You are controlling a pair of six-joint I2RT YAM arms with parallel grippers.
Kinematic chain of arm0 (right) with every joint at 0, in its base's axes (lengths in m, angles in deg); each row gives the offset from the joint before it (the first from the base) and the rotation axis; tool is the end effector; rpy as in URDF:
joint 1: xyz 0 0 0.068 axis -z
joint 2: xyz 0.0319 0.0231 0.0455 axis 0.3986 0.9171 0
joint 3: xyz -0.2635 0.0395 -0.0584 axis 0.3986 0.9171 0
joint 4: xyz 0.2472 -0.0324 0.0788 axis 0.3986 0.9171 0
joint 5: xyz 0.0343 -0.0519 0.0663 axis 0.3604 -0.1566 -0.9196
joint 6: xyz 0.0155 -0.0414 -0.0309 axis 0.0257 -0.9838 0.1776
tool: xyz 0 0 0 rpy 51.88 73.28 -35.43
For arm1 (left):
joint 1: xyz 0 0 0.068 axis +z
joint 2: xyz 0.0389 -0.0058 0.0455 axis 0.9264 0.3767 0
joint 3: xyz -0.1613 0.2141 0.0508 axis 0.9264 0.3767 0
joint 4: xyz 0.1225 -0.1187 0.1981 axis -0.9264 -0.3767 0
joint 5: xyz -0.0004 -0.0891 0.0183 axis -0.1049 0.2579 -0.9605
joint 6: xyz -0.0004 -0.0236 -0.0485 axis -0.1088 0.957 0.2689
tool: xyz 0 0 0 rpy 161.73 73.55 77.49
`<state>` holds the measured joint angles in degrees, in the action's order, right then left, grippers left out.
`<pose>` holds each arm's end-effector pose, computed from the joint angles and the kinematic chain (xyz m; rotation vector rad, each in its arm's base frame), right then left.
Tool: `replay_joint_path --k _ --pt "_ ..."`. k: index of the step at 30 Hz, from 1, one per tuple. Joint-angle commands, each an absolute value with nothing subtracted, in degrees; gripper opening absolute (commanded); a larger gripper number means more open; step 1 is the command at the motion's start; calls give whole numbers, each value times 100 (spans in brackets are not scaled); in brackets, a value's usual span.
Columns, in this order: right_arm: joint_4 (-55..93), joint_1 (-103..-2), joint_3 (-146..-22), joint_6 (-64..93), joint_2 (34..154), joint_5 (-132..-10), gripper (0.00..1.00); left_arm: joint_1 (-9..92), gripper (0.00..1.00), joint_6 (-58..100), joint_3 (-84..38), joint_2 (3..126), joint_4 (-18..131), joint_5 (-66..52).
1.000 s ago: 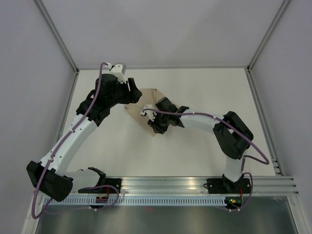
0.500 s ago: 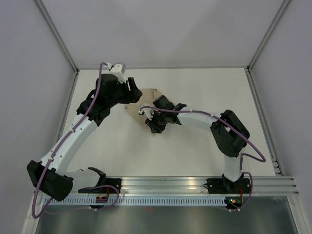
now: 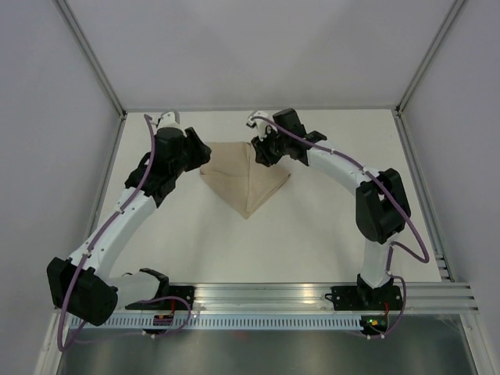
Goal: Fold the napkin, place the utensils inside, and roll it up
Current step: Fold the napkin at the center of the board, then adjust the napkin at the center of the board.
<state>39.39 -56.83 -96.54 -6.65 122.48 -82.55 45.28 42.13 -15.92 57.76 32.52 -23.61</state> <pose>0.3600 0.2510 0.2558 -1.0936 2.0467 0.5609 0.2529 -0.0996 0.3562 -0.2726 2.0226 -0.4601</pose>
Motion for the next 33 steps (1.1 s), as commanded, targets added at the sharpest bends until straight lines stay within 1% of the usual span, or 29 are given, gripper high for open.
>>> replay_joint_path --k 1,4,5,10,11,12,13,16,19,27,33 --pt "3962 -5268 -10212 -281 12431 -7773 37 4686 54 5089 -1208 5789 3658 -2849" --pt "4015 -4995 -10494 -175 12817 -7640 36 4713 48 5406 -944 6017 3764 -3139" --pt "4067 -4951 -10573 -192 12923 -7579 36 4722 42 5563 -883 6070 3773 -3210" --pt "4269 -4740 -10907 -263 13564 -7464 36 4810 29 6012 -478 6509 3852 -3825" --pt "4305 -4714 -10977 -263 13636 -7420 36 4845 24 6187 -426 6580 3852 -3895" --pt "4348 -4670 -11013 -271 13706 -7403 36 4880 22 6267 -321 6650 3861 -3922" --pt "4366 -4643 -11030 -271 13794 -7376 36 4932 16 6407 -285 6807 3852 -3957" --pt "4366 -4573 -11101 -298 13926 -7157 36 5055 8 6575 -197 7072 3852 -4054" --pt "4454 -4546 -11180 -333 14066 -7042 36 5161 2 6602 -267 7458 3843 -4001" --pt "4428 -4441 -11022 -342 14111 -6954 36 5337 2 6619 -785 8653 3738 -3755" --pt "4367 -4441 -10601 -438 13971 -7007 34 5381 2 6646 -1119 9181 3738 -3615"
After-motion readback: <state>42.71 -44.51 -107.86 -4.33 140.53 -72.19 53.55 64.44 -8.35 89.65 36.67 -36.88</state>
